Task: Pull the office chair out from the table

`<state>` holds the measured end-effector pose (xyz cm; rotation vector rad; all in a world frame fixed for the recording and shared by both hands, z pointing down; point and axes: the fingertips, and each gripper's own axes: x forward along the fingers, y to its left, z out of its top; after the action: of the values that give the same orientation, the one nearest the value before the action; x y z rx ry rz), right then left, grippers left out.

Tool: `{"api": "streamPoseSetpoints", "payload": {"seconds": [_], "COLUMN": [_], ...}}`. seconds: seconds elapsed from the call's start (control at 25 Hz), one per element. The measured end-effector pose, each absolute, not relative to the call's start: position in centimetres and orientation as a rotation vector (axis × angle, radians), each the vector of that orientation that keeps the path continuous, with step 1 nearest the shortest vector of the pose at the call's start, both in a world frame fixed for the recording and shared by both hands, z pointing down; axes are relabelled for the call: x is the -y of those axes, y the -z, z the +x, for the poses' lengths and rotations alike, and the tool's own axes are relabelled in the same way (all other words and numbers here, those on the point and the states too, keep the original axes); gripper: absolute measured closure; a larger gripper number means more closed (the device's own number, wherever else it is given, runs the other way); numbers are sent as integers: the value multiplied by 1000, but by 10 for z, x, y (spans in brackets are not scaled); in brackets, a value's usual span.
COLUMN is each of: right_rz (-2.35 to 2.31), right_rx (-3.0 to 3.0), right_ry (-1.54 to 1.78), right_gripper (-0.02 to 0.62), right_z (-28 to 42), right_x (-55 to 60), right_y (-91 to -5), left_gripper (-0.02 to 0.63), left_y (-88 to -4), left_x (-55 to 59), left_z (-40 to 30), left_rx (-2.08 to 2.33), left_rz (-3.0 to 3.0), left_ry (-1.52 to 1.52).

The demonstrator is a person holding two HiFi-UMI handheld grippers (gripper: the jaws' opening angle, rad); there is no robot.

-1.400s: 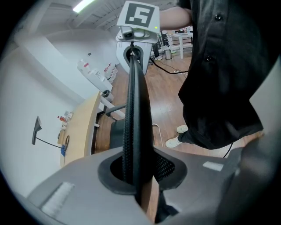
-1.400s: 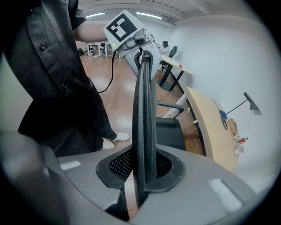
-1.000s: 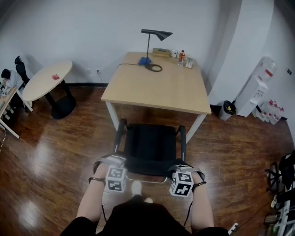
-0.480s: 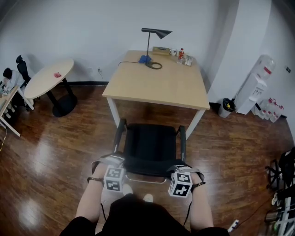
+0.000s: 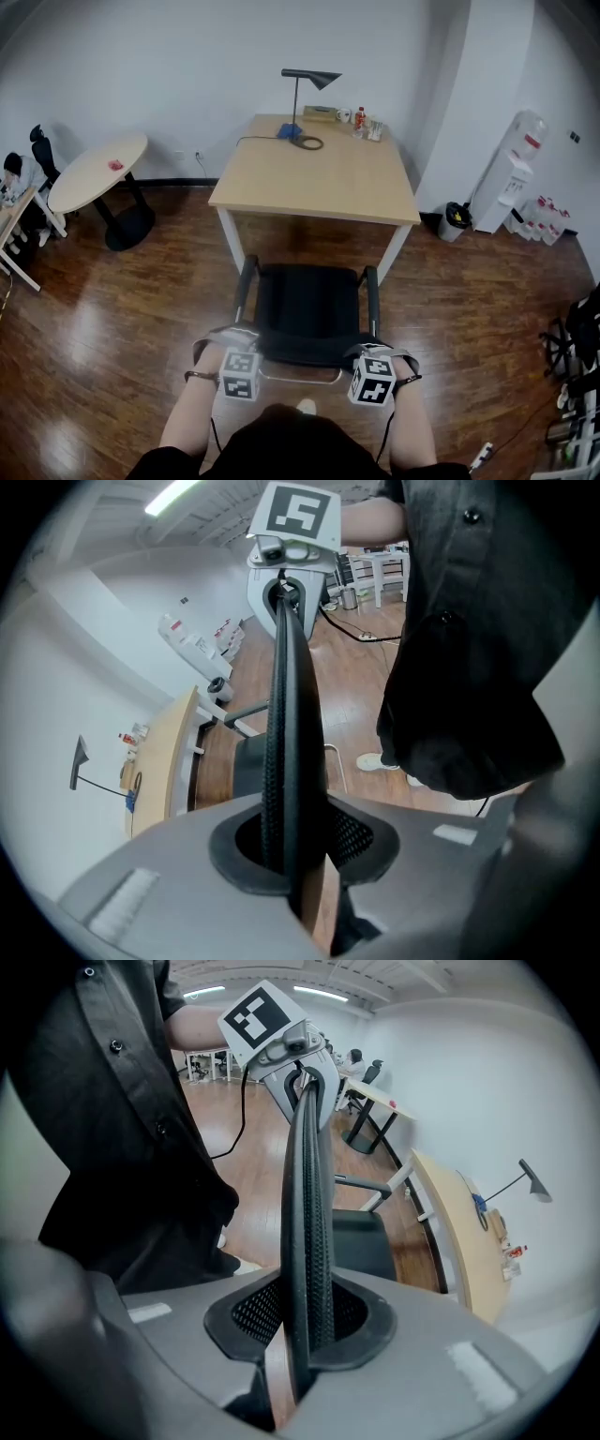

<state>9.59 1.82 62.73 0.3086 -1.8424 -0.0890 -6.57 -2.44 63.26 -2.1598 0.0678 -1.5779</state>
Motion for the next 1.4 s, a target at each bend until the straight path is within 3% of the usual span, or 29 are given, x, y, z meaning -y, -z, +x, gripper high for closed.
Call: {"api": "streamPoseSetpoints", "payload": {"seconds": [0.32,0.44,0.52,0.6,0.76,0.88,0.96,1.0,1.2,1.4], "right_rz": [423,513,589,678,905,1017,1084,1129,1260,1297], "right_rx": [1841,1845,1811,1783,1811,1832,1904,1954,2056,2107], "right_ry": [156,224,283,336,395,372,296,247,123,52], "right_gripper": [478,428,435,425,486,514,526,538,581,581], "right_z": [94,92,94,93,83,69,55,47,24,22], "right_x": [-31,-33,-35,-36,-51,-77,-96,-105,-138,-159], "right_y": [-623,-607,-592,-576,-548,-548,-552,-552,-553,-548], "left_gripper": [534,429,366,367,368,420,564,603,604,604], "left_y": [-629,-622,-608,-585,-551,-546,-548,-548,-550,-534], "left_x": [1,-4,-4,-5,-15,-35,-54,-64,-88,-98], "left_z": [-70,-69,-69,-71,-93,-113,-122,-125,-138,-150], "left_rx": [-51,-103,-194,-309,-546,-685,-737,-756,-851,-1011], "left_rz": [-2166,-2164,-2139,-2135,-2191,-2269,-2362,-2409,-2480,-2545], "left_ry": [1562,1472,1362,1241,1110,1048,983,952,879,754]}}
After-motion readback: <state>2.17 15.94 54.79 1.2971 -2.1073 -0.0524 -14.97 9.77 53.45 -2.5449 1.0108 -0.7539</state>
